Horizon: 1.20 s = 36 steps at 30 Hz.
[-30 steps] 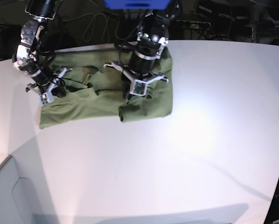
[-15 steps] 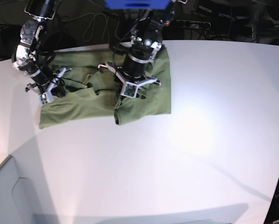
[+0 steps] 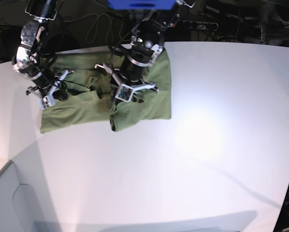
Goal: Fold the T-shirt properly
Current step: 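Lay the folded end down and open the left gripper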
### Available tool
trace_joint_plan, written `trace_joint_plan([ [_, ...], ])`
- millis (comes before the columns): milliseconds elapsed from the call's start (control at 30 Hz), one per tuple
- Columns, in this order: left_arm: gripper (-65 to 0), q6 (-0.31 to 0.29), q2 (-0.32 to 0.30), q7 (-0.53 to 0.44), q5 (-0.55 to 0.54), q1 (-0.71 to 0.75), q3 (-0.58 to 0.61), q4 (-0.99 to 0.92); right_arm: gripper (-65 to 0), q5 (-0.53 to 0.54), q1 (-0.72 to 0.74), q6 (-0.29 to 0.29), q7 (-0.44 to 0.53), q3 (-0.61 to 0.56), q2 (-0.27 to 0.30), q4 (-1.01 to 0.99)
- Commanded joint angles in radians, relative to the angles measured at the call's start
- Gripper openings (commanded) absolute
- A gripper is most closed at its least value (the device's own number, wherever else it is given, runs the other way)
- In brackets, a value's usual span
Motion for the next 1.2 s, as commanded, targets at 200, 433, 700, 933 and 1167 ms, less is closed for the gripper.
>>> trace_joint_plan([
  [200,-49.0,-0.001,0.035,-0.02,0.003,0.003,0.019,0.019,-65.0,-0.004,0.003,0.018,-0.007,0.003,0.011,0.009],
  [433,-40.3,-0.001,0.034,-0.031,0.003,0.039,0.018,0.096,-65.0,-0.004,0.003,0.018,-0.007,0.001,0.011,0.009],
  [700,-40.0,0.0,-0.043,-0.031,0.001,0.118,-0.12,0.205,-65.0,-0.004,0.007,0.018,-0.007,0.001,0.011,0.009],
  [933,-40.1,-0.004,-0.043,-0.031,-0.069,0.131,-0.182,0.12,-65.0,-0.004,0.009,0.018,-0.007,-0.016,0.008,0.009],
  [1167,-40.2,-0.006,-0.043,-0.031,-0.209,0.108,-0.22,0.047,-65.0,-0.004,0.007,0.018,-0.007,-0.025,0.01,0.009],
])
